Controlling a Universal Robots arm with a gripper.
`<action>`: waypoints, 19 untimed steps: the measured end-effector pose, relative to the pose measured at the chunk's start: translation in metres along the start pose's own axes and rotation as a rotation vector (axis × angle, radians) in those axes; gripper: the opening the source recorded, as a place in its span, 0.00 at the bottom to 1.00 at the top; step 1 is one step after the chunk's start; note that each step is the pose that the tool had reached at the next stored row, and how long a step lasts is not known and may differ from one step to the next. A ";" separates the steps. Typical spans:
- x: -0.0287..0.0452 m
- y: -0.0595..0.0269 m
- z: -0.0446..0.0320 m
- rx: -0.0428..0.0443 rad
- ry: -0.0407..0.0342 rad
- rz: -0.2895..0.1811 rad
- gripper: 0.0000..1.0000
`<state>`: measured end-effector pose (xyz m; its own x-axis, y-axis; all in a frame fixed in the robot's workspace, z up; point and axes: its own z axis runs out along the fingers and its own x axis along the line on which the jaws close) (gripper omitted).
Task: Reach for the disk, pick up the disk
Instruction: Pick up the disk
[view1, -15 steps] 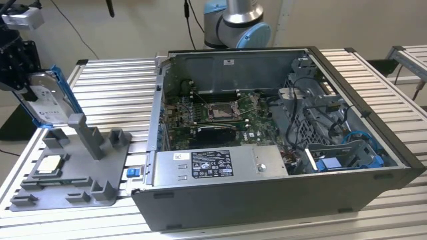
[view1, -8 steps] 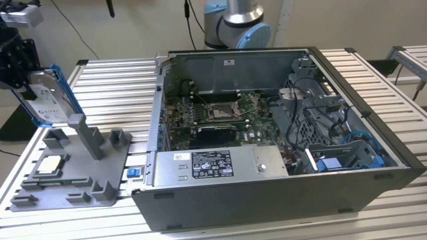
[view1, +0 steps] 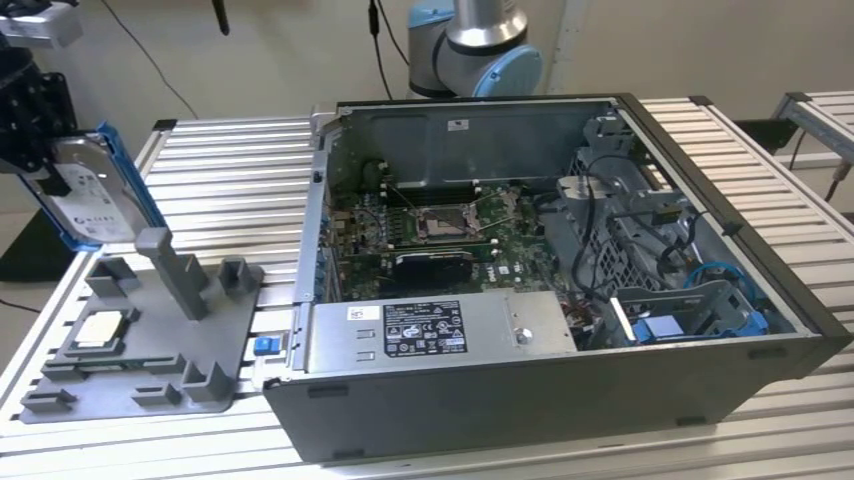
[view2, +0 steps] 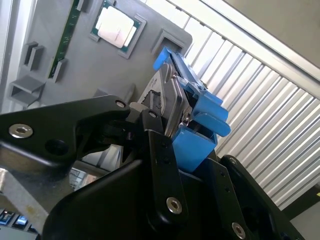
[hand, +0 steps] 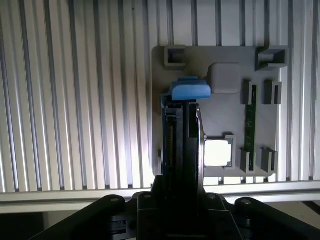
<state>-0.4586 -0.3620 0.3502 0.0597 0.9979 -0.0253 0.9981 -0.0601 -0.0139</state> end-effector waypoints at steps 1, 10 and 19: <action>0.0000 0.0000 -0.0006 0.0000 0.0000 0.000 0.00; -0.0004 -0.0002 -0.0151 0.0000 0.0000 0.000 0.00; -0.0007 -0.0004 -0.0282 -0.0001 0.0001 0.000 0.00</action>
<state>-0.4586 -0.3620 0.3784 0.0597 0.9979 -0.0253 0.9981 -0.0600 -0.0138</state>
